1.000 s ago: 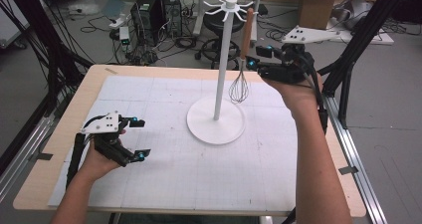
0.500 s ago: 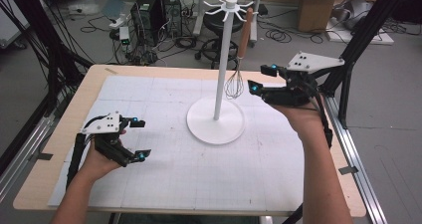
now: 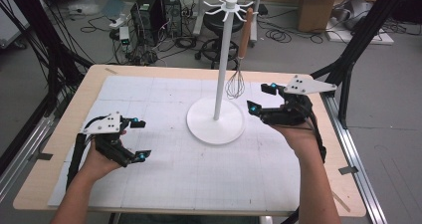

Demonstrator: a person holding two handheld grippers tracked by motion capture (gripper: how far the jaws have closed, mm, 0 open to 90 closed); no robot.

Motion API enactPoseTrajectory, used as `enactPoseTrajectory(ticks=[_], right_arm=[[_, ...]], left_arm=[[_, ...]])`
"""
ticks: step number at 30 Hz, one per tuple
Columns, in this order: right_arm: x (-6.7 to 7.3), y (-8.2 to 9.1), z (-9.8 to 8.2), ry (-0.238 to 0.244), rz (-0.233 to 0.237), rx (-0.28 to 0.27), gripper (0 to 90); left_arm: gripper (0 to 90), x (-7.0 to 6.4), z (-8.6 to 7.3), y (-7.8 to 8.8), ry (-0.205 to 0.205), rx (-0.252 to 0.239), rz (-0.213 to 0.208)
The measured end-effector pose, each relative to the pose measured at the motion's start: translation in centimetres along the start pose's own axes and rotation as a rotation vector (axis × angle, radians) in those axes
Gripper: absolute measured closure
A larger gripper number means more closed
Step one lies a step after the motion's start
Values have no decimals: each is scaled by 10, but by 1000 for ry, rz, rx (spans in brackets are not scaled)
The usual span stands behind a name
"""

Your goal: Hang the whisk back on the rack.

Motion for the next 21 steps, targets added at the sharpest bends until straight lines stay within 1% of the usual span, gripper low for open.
enactPoseTrajectory(ticks=[1, 2, 3, 5, 6, 7, 10, 17, 18, 21], right_arm=[[0, -1, -4, -7, -2, 0, 253], [-1, -2, -13, -24, -5, -1, 243], [-1, -2, -13, -24, -5, -1, 243], [-1, -3, -22, -38, -8, -3, 234], [-1, -6, -31, -44, -14, 5, 232], [-1, -6, -31, -44, -14, 5, 232], [-1, -9, -42, -52, -21, 22, 220], [2, -13, -60, -68, -21, 12, 209], [2, -13, -64, -76, -23, 12, 209], [2, -15, -73, -89, -28, 22, 198]], left_arm=[[16, 0, 0, 0, -3, 3, 0], [16, 0, -1, 0, 2, 2, 2], [16, 0, -1, 0, 1, 5, 2], [17, 1, -2, 0, 2, 9, 1], [16, 1, -2, -1, 4, 9, 2], [16, 1, -2, -1, 5, 9, 2], [16, 1, -3, -2, 2, 13, 2], [17, 0, -4, -3, 4, 16, 1], [16, 0, -4, -3, 4, 15, 0], [16, 0, -4, -3, 3, 15, -1]])
Point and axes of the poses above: each handheld gripper's, and its own axes: y roughly backward along the jaws, z roughly out of its top, x roughly to its left, the point moved 4 cm from there along -y, roughly forward along the jaws
